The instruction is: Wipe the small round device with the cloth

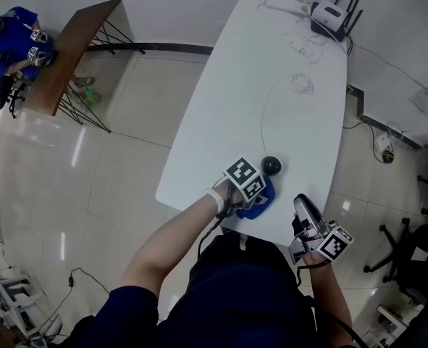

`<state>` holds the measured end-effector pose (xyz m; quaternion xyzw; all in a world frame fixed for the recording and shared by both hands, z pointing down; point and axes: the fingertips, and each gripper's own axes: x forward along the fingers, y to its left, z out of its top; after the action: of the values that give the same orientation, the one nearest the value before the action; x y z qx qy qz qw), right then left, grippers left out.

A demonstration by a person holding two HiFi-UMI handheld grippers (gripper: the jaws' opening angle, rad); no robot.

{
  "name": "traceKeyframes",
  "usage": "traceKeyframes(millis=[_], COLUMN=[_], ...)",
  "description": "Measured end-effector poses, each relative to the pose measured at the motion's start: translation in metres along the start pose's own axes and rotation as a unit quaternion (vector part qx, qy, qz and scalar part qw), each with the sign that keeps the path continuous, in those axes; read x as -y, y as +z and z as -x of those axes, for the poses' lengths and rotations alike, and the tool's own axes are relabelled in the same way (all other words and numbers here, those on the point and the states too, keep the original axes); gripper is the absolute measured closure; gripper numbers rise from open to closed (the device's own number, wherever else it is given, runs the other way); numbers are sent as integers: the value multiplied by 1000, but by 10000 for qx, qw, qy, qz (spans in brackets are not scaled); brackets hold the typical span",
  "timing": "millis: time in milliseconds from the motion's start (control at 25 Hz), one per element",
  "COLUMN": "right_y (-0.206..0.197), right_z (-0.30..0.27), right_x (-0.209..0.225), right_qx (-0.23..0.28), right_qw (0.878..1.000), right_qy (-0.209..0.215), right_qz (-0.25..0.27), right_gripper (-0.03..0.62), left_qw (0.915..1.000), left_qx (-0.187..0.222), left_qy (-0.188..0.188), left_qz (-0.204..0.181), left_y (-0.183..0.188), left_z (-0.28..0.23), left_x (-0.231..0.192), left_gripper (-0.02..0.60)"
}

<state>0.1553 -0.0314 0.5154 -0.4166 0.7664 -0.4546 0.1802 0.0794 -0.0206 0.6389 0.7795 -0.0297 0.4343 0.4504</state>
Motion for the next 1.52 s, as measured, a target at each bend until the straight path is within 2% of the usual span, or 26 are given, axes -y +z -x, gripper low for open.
traceKeyframes(millis=[80, 160, 240, 320, 440, 520, 560, 600, 680, 760, 840, 880, 960, 1000, 1040, 1080, 1120, 1160, 1200, 1240, 1320, 1360, 1400, 1440, 1480, 1520], right_y=[1, 5, 8, 11, 16, 17, 17, 17, 18, 19, 18, 17, 17, 17, 17, 16, 16, 17, 18, 21, 24, 25, 25, 26, 27, 28], right_z=[7, 15, 24, 34, 47, 50, 50, 48, 43, 36, 27, 24, 19, 18, 19, 21, 23, 26, 29, 32, 36, 38, 39, 40, 39, 38], right_x=[3, 5, 8, 13, 22, 25, 26, 27, 27, 25, 21, 19, 16, 14, 14, 14, 15, 16, 19, 22, 26, 27, 28, 28, 28, 28], right_qx=[102, 207, 295, 378, 517, 571, 576, 568, 536, 496, 466, 451, 430, 425, 421, 419, 423, 432, 452, 483, 550, 575, 589, 590, 579, 552], right_qw=[9999, 9996, 9993, 9987, 9976, 9971, 9971, 9972, 9975, 9980, 9986, 9987, 9989, 9989, 9990, 9990, 9989, 9989, 9987, 9985, 9980, 9979, 9977, 9976, 9977, 9979], right_qy=[-84, -163, -244, -333, -443, -468, -453, -440, -438, -348, -176, -123, -62, -63, -95, -114, -125, -160, -207, -244, -264, -269, -298, -327, -333, -324], right_qz=[-23, -35, -32, -42, -108, -159, -185, -198, -165, -153, -193, -197, -176, -162, -146, -143, -143, -130, -113, -108, -135, -149, -145, -127, -100, -68], right_gripper=[468, 469, 469, 469, 470, 470, 470, 470, 471, 471, 471, 470, 471, 470, 471, 471, 470, 470, 471, 471, 471, 471, 471, 471, 471, 471], left_qw=[9992, 9947, 9842, 9689, 9530, 9479, 9481, 9517, 9686, 9853, 9940, 9964, 9969, 9935, 9858, 9714, 9486, 9181, 8803, 8348, 7318, 6882, 6605, 6544, 6700, 7021], left_qx=[283, 744, 1266, 1699, 2010, 2073, 2048, 1953, 1538, 995, 598, 501, 429, 386, 311, 198, 49, -141, -377, -648, -1152, -1317, -1385, -1342, -1190, -948], left_qy=[-172, -349, -604, -866, -1003, -1033, -1051, -1043, -874, -524, -99, 136, 655, 924, 1207, 1518, 1837, 2125, 2397, 2684, 3256, 3480, 3636, 3726, 3760, 3742], left_qz=[231, 610, 1083, 1575, 2033, 2187, 2196, 2126, 1749, 1287, 910, 665, -70, -550, -1127, -1814, -2576, -3343, -4076, -4763, -5875, -6229, -6422, -6442, -6289, -5984], left_y=[11, 28, 47, 61, 69, 66, 62, 56, 36, 12, -3, -4, 6, 15, 24, 33, 43, 52, 60, 66, 78, 82, 85, 87, 87, 86], left_z=[-10, -18, -23, -27, -32, -30, -28, -25, -19, -7, 10, 20, 41, 51, 61, 70, 79, 87, 93, 98, 104, 105, 106, 107, 107, 109], left_x=[10, 16, 23, 28, 28, 25, 24, 23, 18, 3, -19, -30, -50, -58, -64, -69, -72, -71, -68, -64, -57, -52, -47, -43, -39, -36], left_gripper=[417, 418, 417, 417, 417, 417, 417, 417, 414, 414, 414, 414, 414, 414, 414, 414, 414, 414, 414, 414, 414, 415, 416, 416, 416, 416])
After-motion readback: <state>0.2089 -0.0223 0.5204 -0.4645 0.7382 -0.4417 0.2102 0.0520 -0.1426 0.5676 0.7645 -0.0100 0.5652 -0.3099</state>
